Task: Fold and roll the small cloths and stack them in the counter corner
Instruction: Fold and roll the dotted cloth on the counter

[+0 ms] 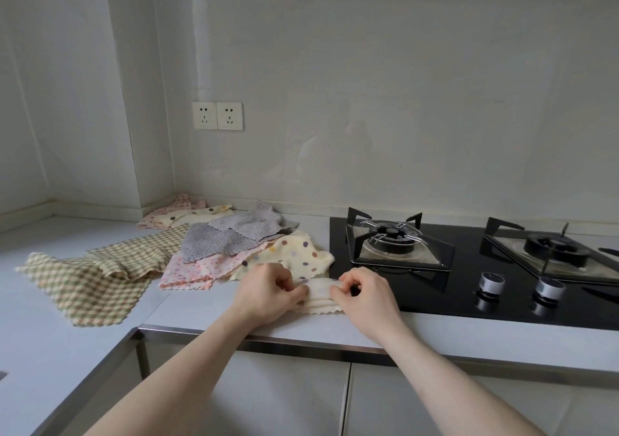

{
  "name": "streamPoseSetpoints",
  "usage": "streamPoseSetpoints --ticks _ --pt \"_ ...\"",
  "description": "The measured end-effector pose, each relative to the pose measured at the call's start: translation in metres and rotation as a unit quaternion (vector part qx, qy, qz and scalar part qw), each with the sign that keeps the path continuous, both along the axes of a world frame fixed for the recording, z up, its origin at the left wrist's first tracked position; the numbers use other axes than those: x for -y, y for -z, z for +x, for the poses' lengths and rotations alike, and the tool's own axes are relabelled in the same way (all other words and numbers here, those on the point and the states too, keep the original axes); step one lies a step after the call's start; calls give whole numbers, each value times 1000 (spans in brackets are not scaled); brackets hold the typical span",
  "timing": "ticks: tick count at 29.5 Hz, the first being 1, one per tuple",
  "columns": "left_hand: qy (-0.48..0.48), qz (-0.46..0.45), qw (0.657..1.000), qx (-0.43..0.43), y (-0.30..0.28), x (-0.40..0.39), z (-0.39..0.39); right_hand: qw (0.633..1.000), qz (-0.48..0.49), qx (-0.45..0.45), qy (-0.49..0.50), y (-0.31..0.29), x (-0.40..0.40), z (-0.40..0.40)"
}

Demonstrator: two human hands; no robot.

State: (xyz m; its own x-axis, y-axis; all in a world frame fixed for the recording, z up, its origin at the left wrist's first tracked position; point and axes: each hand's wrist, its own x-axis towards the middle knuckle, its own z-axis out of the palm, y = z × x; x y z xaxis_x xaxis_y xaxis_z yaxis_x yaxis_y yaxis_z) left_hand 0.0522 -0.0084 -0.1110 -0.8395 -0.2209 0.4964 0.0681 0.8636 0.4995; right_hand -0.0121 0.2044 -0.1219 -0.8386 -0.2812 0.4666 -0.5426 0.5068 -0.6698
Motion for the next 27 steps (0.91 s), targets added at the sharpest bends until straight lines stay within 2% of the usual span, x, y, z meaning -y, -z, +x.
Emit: streamPoseSetpoints --ticks 4,8,12,17,21,24,27 --pt "14 -41 998 -41 1 2 0 996 78 20 26 -5 0 3" --pt "43 -54 997 36 3 3 -4 990 135 13 33 -6 2 5" --pt "66 -29 995 69 2 6 -6 994 108 23 16 -9 0 7" --pt "99 122 984 89 1 12 -6 997 18 71 -15 -10 -4 11" --pt "132 211 966 77 -5 12 -3 996 -3 83 -36 -15 -7 16" --pt "139 232 959 88 -8 8 0 993 -36 100 -56 -17 -9 18" --pt "127 215 964 89 -8 7 -3 989 -63 113 -73 -18 -10 16"
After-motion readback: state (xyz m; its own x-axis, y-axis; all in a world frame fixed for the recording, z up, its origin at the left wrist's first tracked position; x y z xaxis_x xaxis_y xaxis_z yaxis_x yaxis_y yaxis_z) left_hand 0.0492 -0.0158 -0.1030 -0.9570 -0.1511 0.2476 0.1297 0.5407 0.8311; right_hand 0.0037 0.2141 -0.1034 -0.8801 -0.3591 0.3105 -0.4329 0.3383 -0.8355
